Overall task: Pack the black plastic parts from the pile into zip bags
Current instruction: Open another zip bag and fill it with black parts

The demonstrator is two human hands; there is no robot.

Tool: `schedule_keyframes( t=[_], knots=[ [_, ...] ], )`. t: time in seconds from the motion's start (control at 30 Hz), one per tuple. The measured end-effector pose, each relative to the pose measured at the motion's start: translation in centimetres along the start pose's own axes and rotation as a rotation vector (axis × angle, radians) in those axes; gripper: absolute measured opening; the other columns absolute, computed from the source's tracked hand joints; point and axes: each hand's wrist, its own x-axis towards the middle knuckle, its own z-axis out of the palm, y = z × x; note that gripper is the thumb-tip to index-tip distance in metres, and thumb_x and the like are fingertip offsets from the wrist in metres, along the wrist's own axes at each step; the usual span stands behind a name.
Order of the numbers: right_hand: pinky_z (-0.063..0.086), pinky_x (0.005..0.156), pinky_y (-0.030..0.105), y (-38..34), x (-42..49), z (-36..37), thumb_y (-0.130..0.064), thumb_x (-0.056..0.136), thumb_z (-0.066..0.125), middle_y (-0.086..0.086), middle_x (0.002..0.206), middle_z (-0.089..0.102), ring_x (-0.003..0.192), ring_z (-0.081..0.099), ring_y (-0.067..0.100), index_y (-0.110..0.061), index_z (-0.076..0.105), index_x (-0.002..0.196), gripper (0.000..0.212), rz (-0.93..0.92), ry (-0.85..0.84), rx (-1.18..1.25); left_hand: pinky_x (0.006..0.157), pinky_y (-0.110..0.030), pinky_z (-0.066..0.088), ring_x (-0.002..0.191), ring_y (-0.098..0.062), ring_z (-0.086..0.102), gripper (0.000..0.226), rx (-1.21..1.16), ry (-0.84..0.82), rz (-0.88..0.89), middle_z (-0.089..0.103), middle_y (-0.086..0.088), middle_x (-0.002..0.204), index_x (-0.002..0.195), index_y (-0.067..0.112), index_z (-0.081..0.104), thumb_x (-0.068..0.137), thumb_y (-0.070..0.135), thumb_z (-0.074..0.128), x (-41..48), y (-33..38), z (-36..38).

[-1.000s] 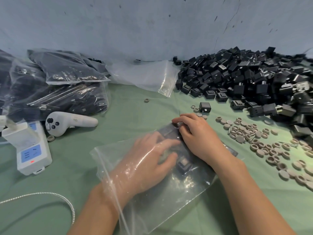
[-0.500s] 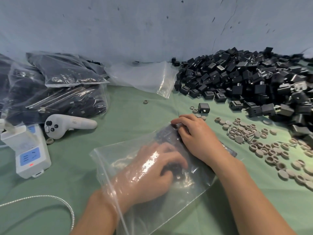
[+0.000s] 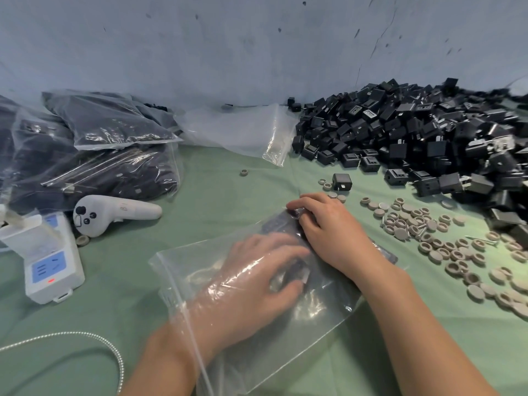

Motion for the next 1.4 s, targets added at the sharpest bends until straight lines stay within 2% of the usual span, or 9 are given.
schedule_keyframes(
  t=[0.17, 0.37, 0.5, 0.63, 0.77, 0.87, 1.07, 1.2, 1.4],
  knots=[
    [0.037, 0.103, 0.034, 0.0, 0.0, -0.1, -0.025, 0.101, 0.04, -0.012, 0.134, 0.054, 0.123, 0.045, 0.016, -0.034, 0.064, 0.123, 0.033, 0.003, -0.007, -0.002, 0.095, -0.02, 0.035, 0.104, 0.007, 0.044, 0.035, -0.049, 0.041, -0.13, 0.054, 0.025, 0.097, 0.1, 0.037, 0.06, 0.076, 0.058, 0.073, 0.0, -0.5, 0.3],
    [0.036, 0.103, 0.033, -0.1, -0.1, -0.1, -0.024, 0.101, 0.041, -0.012, 0.134, 0.054, 0.123, 0.045, 0.016, -0.034, 0.065, 0.123, 0.034, 0.006, -0.007, -0.011, 0.084, -0.034, 0.046, 0.083, -0.005, 0.052, 0.019, -0.036, 0.083, -0.148, 0.058, 0.016, 0.081, 0.103, 0.042, 0.06, 0.085, 0.045, 0.066, 1.2, -0.3, 1.0],
    [0.038, 0.104, 0.036, -0.3, 0.1, -0.1, -0.023, 0.102, 0.042, -0.01, 0.134, 0.055, 0.122, 0.046, 0.017, -0.033, 0.064, 0.123, 0.032, 0.014, -0.01, 0.012, 0.077, -0.027, 0.046, 0.08, -0.003, 0.055, 0.017, -0.103, 0.175, -0.274, 0.06, 0.014, 0.08, 0.097, 0.034, 0.057, 0.087, 0.046, 0.065, 1.5, -0.4, 1.8],
    [0.037, 0.106, 0.037, -0.7, -0.2, -0.6, -0.022, 0.103, 0.041, -0.008, 0.133, 0.055, 0.123, 0.047, 0.017, -0.03, 0.063, 0.125, 0.033, 0.025, 0.041, 0.075, 0.077, -0.019, 0.046, 0.086, 0.003, 0.06, 0.013, -0.258, 0.143, -0.394, 0.066, 0.015, 0.091, 0.097, 0.033, 0.062, 0.094, 0.046, 0.058, 1.1, -0.9, 0.5],
    [0.038, 0.106, 0.038, -1.2, -0.6, -1.8, -0.021, 0.102, 0.039, -0.007, 0.128, 0.057, 0.121, 0.048, 0.015, -0.03, 0.062, 0.125, 0.034, 0.036, 0.147, 0.091, 0.092, -0.033, 0.048, 0.096, -0.006, 0.06, 0.026, -0.123, -0.034, -0.348, 0.063, 0.013, 0.102, 0.107, 0.04, 0.061, 0.083, 0.046, 0.055, -1.0, -1.5, -1.4],
    [0.038, 0.107, 0.042, -1.0, -1.3, -2.5, -0.022, 0.101, 0.039, -0.007, 0.129, 0.056, 0.122, 0.049, 0.016, -0.031, 0.062, 0.123, 0.033, 0.078, 0.15, 0.074, 0.101, -0.026, 0.042, 0.109, 0.001, 0.051, 0.039, -0.088, -0.081, -0.345, 0.052, 0.018, 0.117, 0.127, 0.045, 0.053, 0.089, 0.042, 0.06, -2.2, -1.4, -1.6],
    [0.034, 0.111, 0.045, -0.4, -3.4, -2.9, -0.025, 0.102, 0.04, -0.007, 0.133, 0.056, 0.127, 0.045, 0.017, -0.032, 0.063, 0.121, 0.031, 0.147, 0.145, 0.015, 0.096, -0.02, 0.046, 0.104, 0.004, 0.056, 0.042, -0.247, -0.054, -0.332, 0.053, 0.014, 0.12, 0.126, 0.041, 0.054, 0.089, 0.025, 0.067, -2.1, -0.6, -1.2],
    [0.036, 0.109, 0.043, 0.2, -4.8, -3.2, -0.025, 0.101, 0.04, -0.007, 0.132, 0.055, 0.125, 0.045, 0.017, -0.031, 0.064, 0.12, 0.031, 0.175, 0.175, 0.009, 0.074, -0.013, 0.05, 0.087, 0.003, 0.064, 0.035, -0.377, -0.093, -0.357, 0.062, 0.013, 0.109, 0.112, 0.045, 0.057, 0.09, 0.018, 0.063, -1.8, -0.2, -1.3],
    [0.035, 0.11, 0.043, 0.7, -5.9, -3.5, -0.026, 0.101, 0.04, -0.007, 0.128, 0.055, 0.124, 0.045, 0.016, -0.032, 0.064, 0.119, 0.03, 0.195, 0.172, -0.005, 0.088, -0.022, 0.054, 0.096, -0.003, 0.069, 0.041, -0.471, -0.19, -0.315, 0.069, 0.01, 0.11, 0.12, 0.041, 0.057, 0.092, 0.012, 0.064, -2.0, 0.5, -0.9]
  ],
)
